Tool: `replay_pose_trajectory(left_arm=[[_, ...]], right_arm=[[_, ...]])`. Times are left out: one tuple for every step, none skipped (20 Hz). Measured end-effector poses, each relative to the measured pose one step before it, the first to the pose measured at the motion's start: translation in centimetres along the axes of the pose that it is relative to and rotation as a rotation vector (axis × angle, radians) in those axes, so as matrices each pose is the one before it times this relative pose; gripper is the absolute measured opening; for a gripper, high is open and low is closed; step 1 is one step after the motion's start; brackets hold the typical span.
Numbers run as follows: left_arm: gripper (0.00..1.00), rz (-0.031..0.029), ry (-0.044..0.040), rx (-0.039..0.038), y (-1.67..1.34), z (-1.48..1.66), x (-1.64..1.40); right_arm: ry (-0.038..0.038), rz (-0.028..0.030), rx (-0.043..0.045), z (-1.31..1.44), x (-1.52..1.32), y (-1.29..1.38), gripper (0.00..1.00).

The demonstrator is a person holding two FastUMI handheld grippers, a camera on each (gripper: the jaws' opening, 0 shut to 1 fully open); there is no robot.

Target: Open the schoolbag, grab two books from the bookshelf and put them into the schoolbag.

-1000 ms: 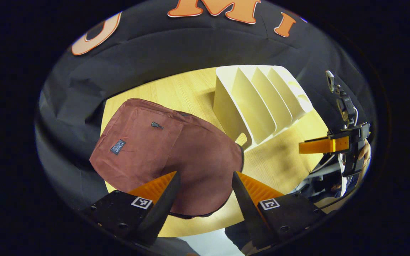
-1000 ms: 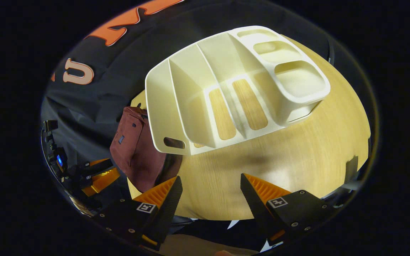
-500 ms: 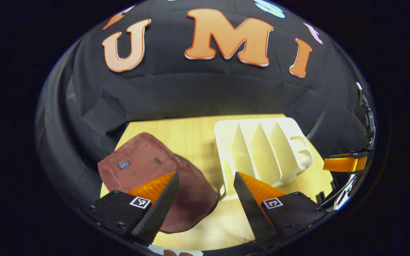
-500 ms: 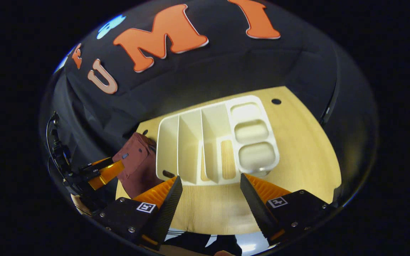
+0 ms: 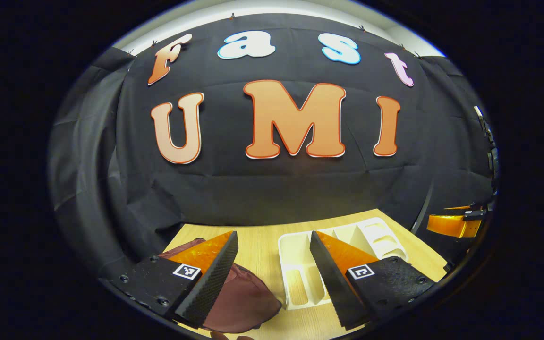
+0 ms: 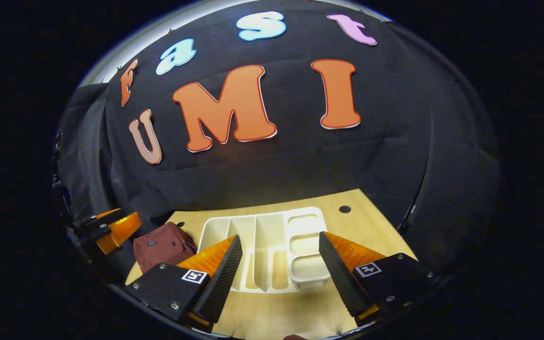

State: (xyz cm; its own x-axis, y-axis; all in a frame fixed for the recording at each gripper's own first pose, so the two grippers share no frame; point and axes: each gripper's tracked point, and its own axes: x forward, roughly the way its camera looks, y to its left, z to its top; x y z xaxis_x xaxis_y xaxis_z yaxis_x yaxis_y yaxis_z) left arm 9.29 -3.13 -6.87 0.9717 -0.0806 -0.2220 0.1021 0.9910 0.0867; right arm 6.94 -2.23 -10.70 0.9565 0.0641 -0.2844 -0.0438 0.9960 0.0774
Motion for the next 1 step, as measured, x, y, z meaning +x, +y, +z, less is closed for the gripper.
replay_pose_trajectory(left_arm=[[0.97, -0.00199, -0.00033, -0.00048, -0.028, 0.054, -0.196]], right_arm=[[-0.01464, -0.00192, -0.01354, 0.347, -0.005, 0.004, 0.97]])
